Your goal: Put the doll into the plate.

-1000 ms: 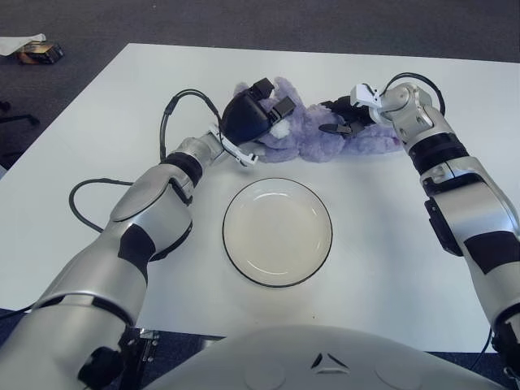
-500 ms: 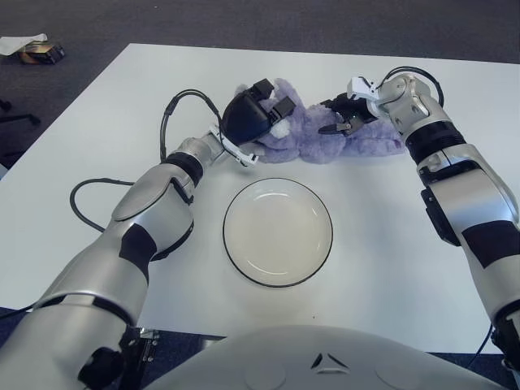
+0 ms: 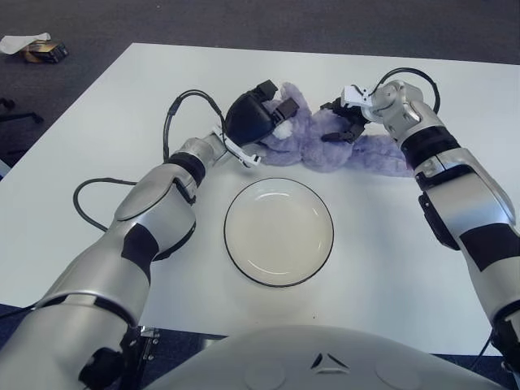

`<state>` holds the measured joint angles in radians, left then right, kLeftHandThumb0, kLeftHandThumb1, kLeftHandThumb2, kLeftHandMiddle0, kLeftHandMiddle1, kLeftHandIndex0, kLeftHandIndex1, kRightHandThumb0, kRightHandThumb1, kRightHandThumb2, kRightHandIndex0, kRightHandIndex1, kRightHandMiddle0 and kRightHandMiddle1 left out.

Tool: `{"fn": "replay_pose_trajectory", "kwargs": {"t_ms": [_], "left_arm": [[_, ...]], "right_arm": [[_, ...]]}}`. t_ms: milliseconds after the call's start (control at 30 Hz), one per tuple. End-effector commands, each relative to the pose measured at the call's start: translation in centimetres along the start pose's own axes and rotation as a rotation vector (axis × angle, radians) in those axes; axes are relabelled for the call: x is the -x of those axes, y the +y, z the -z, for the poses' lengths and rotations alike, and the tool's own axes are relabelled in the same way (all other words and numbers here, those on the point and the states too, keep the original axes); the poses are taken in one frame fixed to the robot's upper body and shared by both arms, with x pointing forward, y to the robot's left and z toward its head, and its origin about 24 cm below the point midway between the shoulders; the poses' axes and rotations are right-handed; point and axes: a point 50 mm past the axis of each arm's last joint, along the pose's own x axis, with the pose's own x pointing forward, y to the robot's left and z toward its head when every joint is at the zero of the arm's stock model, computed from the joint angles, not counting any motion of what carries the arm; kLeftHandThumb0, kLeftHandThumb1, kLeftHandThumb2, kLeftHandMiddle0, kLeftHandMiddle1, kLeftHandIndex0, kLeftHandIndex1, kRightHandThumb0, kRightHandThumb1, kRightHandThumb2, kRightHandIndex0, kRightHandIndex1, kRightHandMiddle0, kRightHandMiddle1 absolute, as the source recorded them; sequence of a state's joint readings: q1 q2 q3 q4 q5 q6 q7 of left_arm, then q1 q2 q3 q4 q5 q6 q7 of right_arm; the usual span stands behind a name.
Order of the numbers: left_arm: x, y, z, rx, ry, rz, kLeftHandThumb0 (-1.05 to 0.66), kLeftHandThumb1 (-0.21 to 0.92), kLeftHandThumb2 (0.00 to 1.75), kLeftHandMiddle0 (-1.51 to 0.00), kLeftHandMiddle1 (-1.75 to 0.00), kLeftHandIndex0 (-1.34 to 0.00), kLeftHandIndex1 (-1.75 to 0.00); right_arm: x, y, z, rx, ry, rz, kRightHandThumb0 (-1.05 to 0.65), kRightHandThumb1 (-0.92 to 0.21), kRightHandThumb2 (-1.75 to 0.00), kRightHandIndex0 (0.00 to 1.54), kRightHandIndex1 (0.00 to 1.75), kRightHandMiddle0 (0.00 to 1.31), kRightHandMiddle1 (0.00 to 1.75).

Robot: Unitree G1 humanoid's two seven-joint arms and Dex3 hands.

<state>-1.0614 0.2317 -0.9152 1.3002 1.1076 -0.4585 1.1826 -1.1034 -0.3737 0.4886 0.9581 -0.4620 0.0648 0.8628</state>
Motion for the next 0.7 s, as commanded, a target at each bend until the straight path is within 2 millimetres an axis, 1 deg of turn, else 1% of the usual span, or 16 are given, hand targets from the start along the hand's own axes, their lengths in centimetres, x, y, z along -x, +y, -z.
{"fn": "replay_pose_trajectory", "kwargs": {"t_ms": [0,33,100,233,433,667], "left_arm": [[-0.48,0.49,0.69,-0.035,-0.004,-0.005,0.0,0.11,1.54,-0.8,-1.67,-0.53,-1.75],[-0.5,0.5,0.69,-0.036,-0.004,-0.006,0.0,0.11,1.54,-0.8,-1.67,-0.53,-1.75],[-0.57,0.53,0.67,-0.042,-0.009,-0.009,0.0,0.11,1.54,-0.8,-1.67,-0.53,-1.75],[-0.72,0.66,0.6,-0.037,-0.02,-0.024,0.0,0.11,1.55,-0.79,-1.68,-0.53,-1.75],[-0.94,0.74,0.54,-0.006,-0.005,-0.029,0.0,0.1,1.54,-0.81,-1.66,-0.53,-1.75],[-1.04,0.83,0.54,-0.01,-0.011,-0.041,0.0,0.1,1.54,-0.82,-1.64,-0.54,-1.75]], "right_arm": [[-1.4,2.4,1.81,-0.021,0.07,-0.08,-0.23,-0.34,-1.28,0.4,1.61,0.53,1.75],[-1.42,2.4,1.84,-0.022,0.073,-0.079,-0.15,-0.29,-1.34,0.47,1.65,0.55,1.75],[-1.46,2.41,1.87,-0.022,0.079,-0.073,-0.08,-0.24,-1.39,0.52,1.69,0.56,1.75],[-1.59,2.43,1.97,-0.036,0.104,-0.044,-0.02,-0.13,-1.52,0.62,1.73,0.63,1.75],[-1.8,2.51,2.18,-0.059,0.136,0.014,0.0,-0.08,-1.59,0.67,1.74,0.67,1.75],[-2.02,2.58,2.1,0.002,0.17,0.112,0.0,-0.05,-1.62,0.69,1.74,0.69,1.75]]}}
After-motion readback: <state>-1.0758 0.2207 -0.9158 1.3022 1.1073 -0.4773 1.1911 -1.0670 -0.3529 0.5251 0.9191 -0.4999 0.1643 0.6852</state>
